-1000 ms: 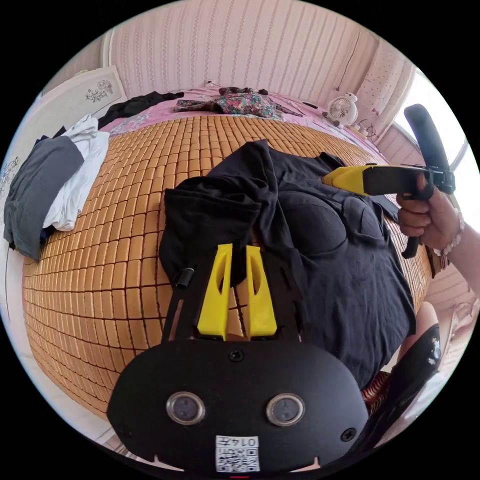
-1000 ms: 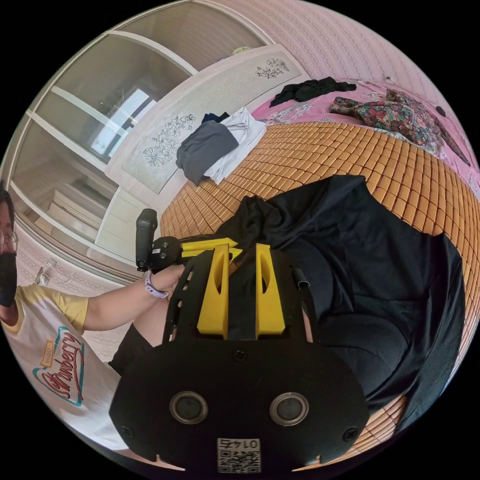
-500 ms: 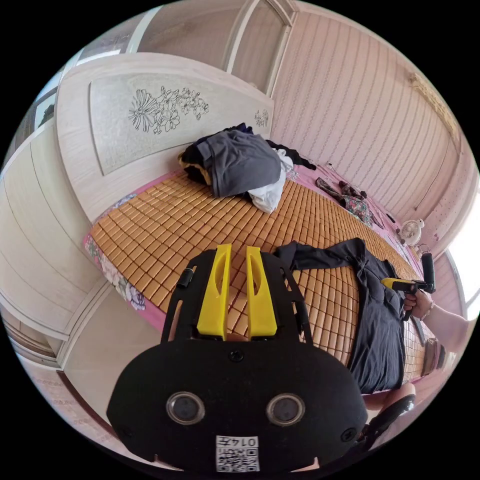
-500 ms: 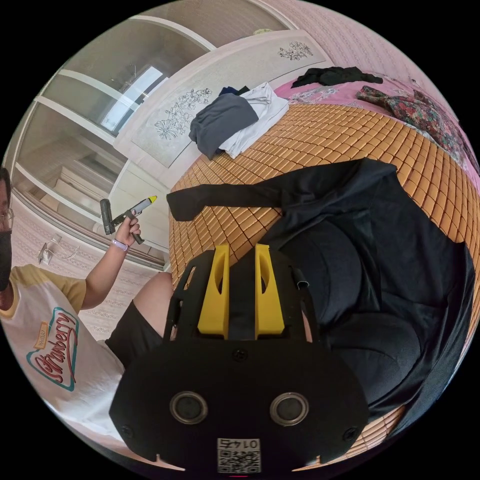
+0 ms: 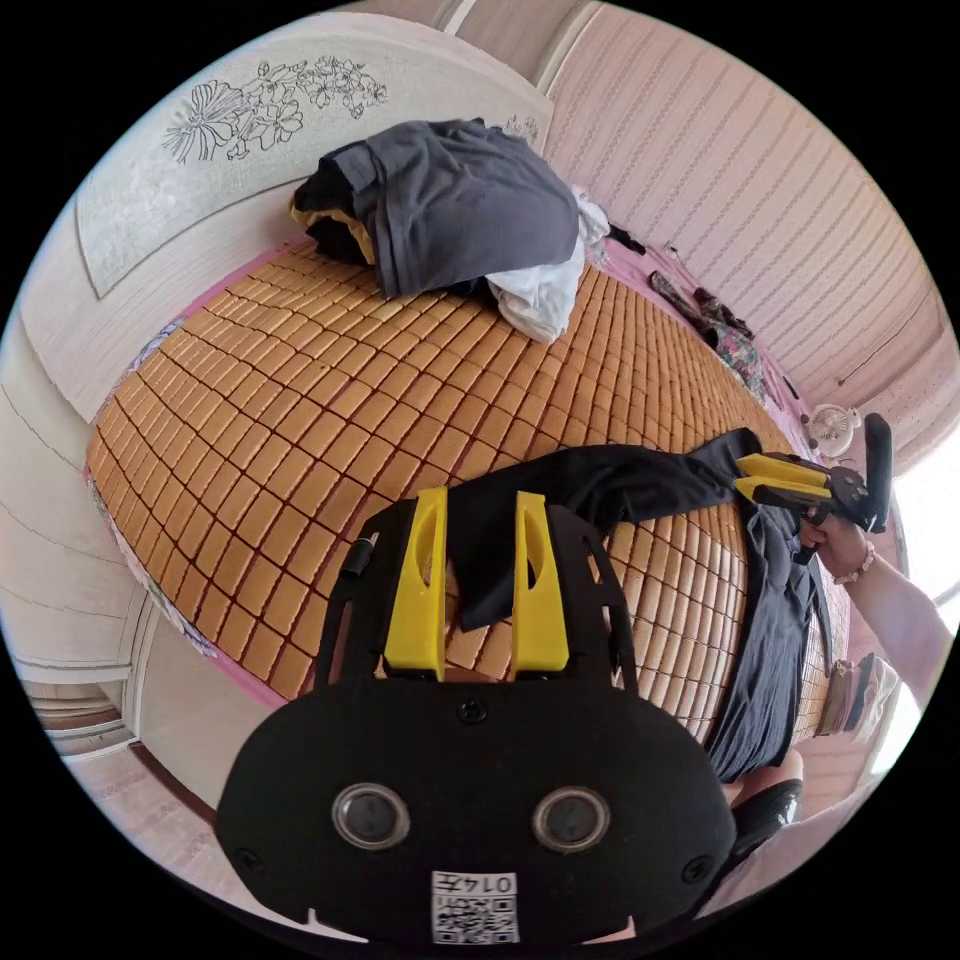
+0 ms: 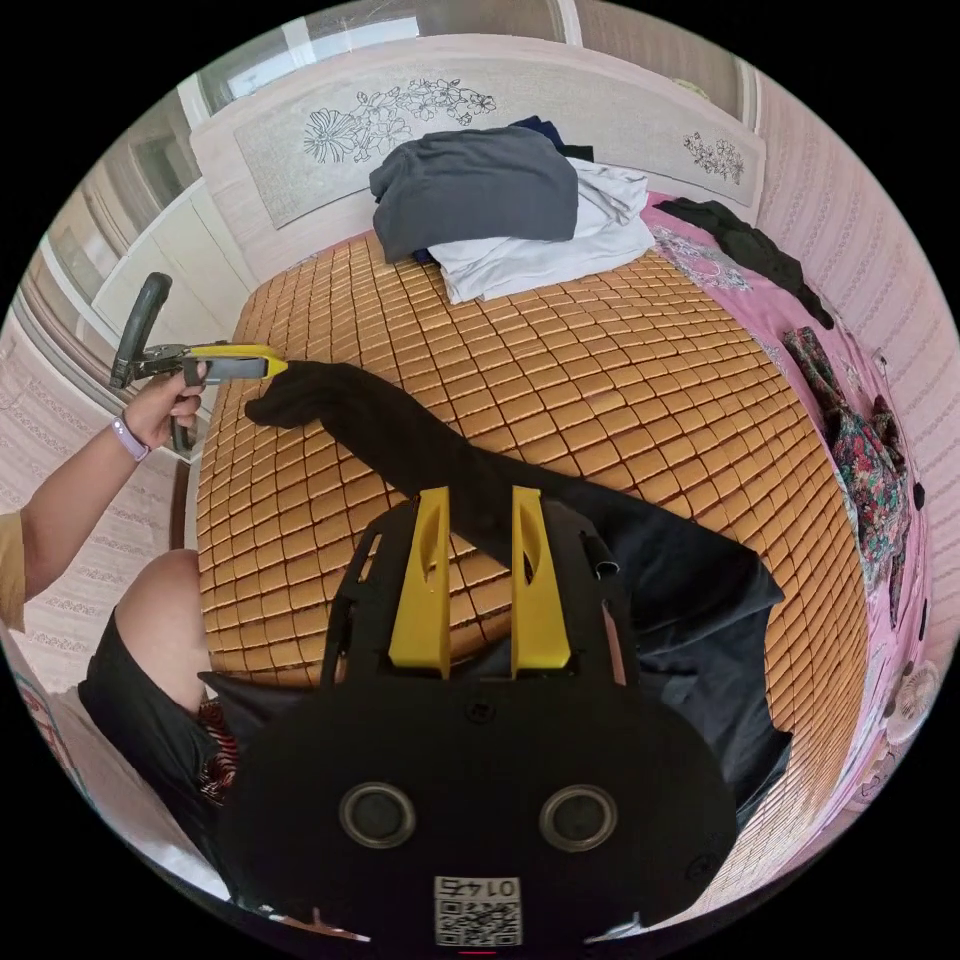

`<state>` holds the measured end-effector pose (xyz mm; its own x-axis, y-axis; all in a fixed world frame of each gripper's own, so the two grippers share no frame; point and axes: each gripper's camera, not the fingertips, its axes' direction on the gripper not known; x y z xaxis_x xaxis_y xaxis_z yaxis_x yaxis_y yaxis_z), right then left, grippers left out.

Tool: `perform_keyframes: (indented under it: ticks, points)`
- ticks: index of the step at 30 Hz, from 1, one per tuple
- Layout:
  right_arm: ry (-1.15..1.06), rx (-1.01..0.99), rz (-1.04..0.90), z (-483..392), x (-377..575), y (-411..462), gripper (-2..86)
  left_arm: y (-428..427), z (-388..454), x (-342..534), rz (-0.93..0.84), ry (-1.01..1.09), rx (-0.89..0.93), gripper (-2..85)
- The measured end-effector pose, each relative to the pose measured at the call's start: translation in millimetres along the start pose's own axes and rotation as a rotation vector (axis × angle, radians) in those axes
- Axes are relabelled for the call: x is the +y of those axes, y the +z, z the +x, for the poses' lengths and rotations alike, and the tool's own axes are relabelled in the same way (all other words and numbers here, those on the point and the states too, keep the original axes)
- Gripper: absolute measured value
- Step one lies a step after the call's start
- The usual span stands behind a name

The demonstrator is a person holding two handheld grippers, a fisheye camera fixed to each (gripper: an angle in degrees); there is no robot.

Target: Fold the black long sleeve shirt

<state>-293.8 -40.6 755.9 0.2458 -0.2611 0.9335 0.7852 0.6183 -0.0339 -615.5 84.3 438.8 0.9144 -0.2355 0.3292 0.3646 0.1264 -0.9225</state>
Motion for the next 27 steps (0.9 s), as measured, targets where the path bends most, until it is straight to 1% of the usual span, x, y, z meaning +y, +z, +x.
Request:
perform_keyframes:
  ticks: [2, 4, 6, 7, 8, 9, 10, 11, 12, 13, 14, 16, 18, 21, 23, 25, 27]
  points:
    - [0.000, -0.003, -0.064, -1.0, -7.5, 18.3, 6.0, 5.2, 1.4, -9.9, -0.048, 0.036, -0.092, 1.5]
    - [0.005, 0.014, -0.099, -0.9, -11.2, 29.3, 4.6, 5.8, 5.3, -18.0, -0.087, 0.097, -0.078, 0.0]
    - [0.018, -0.001, -0.077, 2.0, -10.2, 26.6, 2.7, 3.8, 6.7, -24.5, -0.081, 0.131, -0.117, 0.0]
    - [0.029, -0.011, -0.064, 3.3, -8.5, 23.8, 2.3, -0.3, 4.9, -27.4, -0.037, 0.134, -0.128, -0.1]
    - [0.052, -0.025, -0.023, 5.3, -2.9, 16.7, 1.3, -7.4, -0.4, -29.6, 0.036, 0.114, -0.090, -0.1]
    - [0.065, -0.031, 0.012, 6.4, 4.3, 10.0, 1.4, -11.7, -3.8, -30.7, 0.070, 0.098, -0.060, -0.1]
    - [0.066, -0.034, 0.030, 6.3, 8.2, 5.9, 1.4, -23.1, -9.5, -31.9, 0.148, 0.073, -0.004, -0.2]
    - [0.059, -0.034, 0.094, 4.3, 17.6, -5.0, 1.5, -40.4, -12.2, -28.8, 0.268, 0.072, 0.047, -0.2]
    - [0.047, -0.039, 0.165, 0.8, 28.6, -16.7, 1.6, -50.2, -12.7, -25.4, 0.333, 0.082, 0.069, -0.3]
    - [0.035, -0.049, 0.192, -1.4, 34.1, -21.3, 1.6, -68.4, -13.2, -15.7, 0.446, 0.108, 0.100, -0.3]
    - [-0.003, -0.079, 0.215, -6.7, 44.1, -26.4, 1.7, -81.2, -15.3, -4.1, 0.506, 0.119, 0.104, 0.4]
    - [-0.081, -0.130, 0.201, -16.1, 58.0, -26.3, 1.8, -88.8, -25.0, 15.8, 0.504, 0.084, 0.103, 1.6]
    - [-0.133, -0.170, 0.122, -25.4, 72.8, -17.8, 2.4, -85.0, -38.9, 38.6, 0.464, 0.047, 0.129, 2.7]
    - [-0.129, -0.154, 0.058, -31.9, 86.6, -14.9, 3.6, -66.5, -65.3, 71.5, 0.351, -0.070, 0.104, 4.6]
    - [-0.131, -0.150, 0.054, -33.7, 93.3, -20.9, 4.4, -56.0, -88.9, 87.7, 0.282, -0.192, 0.152, 5.7]
    - [-0.144, -0.145, 0.053, -35.1, 98.2, -29.4, 5.2, -54.5, -100.2, 95.4, 0.288, -0.253, 0.192, 6.2]
    - [-0.155, -0.127, 0.052, -36.1, 100.9, -40.4, 5.8, -55.5, -103.3, 96.8, 0.306, -0.286, 0.183, 6.6]
